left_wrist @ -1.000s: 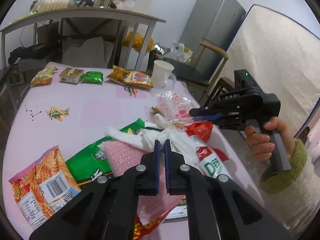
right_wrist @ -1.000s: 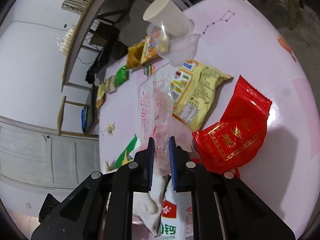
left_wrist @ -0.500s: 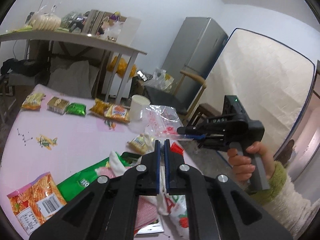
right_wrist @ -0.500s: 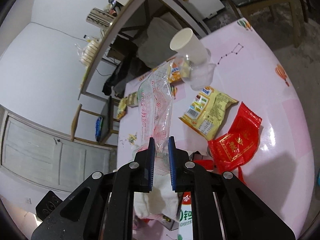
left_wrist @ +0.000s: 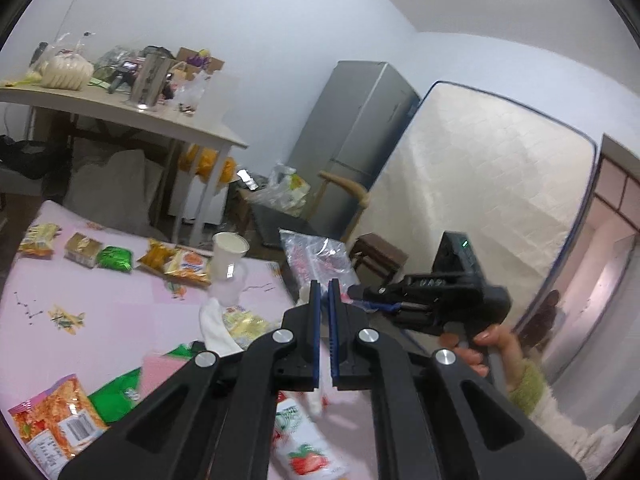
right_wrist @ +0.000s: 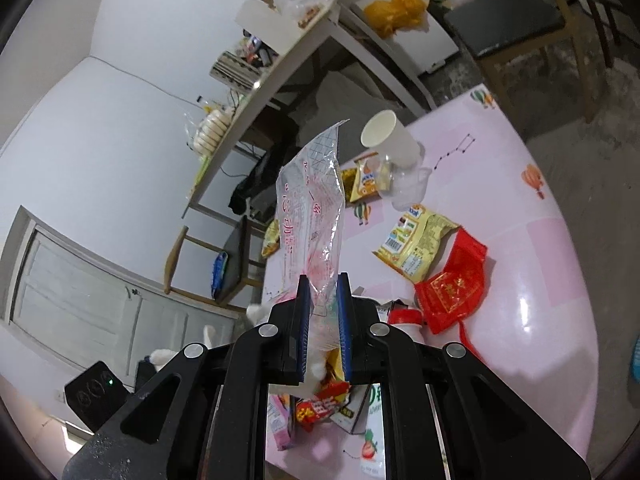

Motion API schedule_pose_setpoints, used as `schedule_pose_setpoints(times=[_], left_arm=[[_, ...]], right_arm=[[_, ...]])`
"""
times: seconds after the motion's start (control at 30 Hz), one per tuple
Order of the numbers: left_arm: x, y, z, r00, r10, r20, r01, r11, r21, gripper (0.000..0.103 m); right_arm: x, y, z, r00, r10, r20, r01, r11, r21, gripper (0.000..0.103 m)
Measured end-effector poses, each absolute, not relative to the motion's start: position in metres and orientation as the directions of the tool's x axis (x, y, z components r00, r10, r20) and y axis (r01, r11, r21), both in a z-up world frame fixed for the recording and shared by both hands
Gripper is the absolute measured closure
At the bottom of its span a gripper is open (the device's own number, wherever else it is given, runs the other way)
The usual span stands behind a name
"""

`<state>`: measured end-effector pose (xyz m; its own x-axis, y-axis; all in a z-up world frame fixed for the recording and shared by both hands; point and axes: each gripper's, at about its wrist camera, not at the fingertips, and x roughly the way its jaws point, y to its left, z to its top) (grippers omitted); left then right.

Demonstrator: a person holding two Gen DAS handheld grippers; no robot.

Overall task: Collect trash
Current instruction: 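Carry the plastic bag and tissue to the blue wastebasket and release both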

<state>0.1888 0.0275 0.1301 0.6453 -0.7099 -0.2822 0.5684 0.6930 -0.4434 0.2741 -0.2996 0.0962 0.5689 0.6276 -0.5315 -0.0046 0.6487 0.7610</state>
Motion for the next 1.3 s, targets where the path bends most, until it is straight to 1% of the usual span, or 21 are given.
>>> schedule_pose_setpoints(times=[0.2,0.4,0.57,0.67,0.87,0.9,1.03,1.17,1.2,1.3], left_arm=[[0.182,0.028,0.155,0.651,-0.713,-0.26,0.569,0.685,-0.455,0.1],[0.17,0.013,0.165,0.629,-0.728,-0.271,0.582,0.673,-0.457,0.1],[0.161,-0.021,0.166,0.58,-0.762,-0.289,0.614,0.642,-0.459,0.1],[0.158,-0.055,0.164,0.526,-0.791,-0.313,0.643,0.61,-0.463,0.1],[0.154,-0.147,0.152,0.366,-0.858,-0.361,0.708,0.509,-0.49,0.1],[0.153,-0.173,0.148,0.323,-0.869,-0.374,0.722,0.482,-0.497,0.1],[0.144,-0.248,0.13,0.209,-0.88,-0.426,0.752,0.423,-0.506,0.1],[0.136,-0.33,0.097,0.095,-0.861,-0.5,0.77,0.382,-0.512,0.1],[0.133,-0.357,0.084,0.065,-0.844,-0.532,0.774,0.379,-0.507,0.1],[0.127,-0.416,0.05,0.034,-0.794,-0.607,0.783,0.398,-0.477,0.1]], right_arm=[[0.248,-0.318,0.109,0.599,0.626,-0.5,-0.026,0.639,0.769,0.092],[0.215,-0.348,0.119,0.641,0.611,-0.464,-0.035,0.627,0.778,0.092],[0.18,-0.384,0.117,0.674,0.579,-0.458,-0.005,0.624,0.781,0.092],[0.154,-0.41,0.11,0.695,0.548,-0.465,0.034,0.622,0.782,0.092],[0.092,-0.473,0.078,0.738,0.456,-0.498,0.163,0.595,0.787,0.092],[0.081,-0.484,0.07,0.743,0.438,-0.506,0.191,0.586,0.787,0.092],[0.035,-0.529,0.037,0.76,0.355,-0.545,0.31,0.539,0.783,0.092],[-0.002,-0.567,0.0,0.757,0.279,-0.59,0.426,0.473,0.771,0.092],[-0.009,-0.574,-0.008,0.754,0.267,-0.6,0.449,0.457,0.768,0.092],[-0.026,-0.596,-0.042,0.734,0.238,-0.636,0.524,0.397,0.754,0.092]])
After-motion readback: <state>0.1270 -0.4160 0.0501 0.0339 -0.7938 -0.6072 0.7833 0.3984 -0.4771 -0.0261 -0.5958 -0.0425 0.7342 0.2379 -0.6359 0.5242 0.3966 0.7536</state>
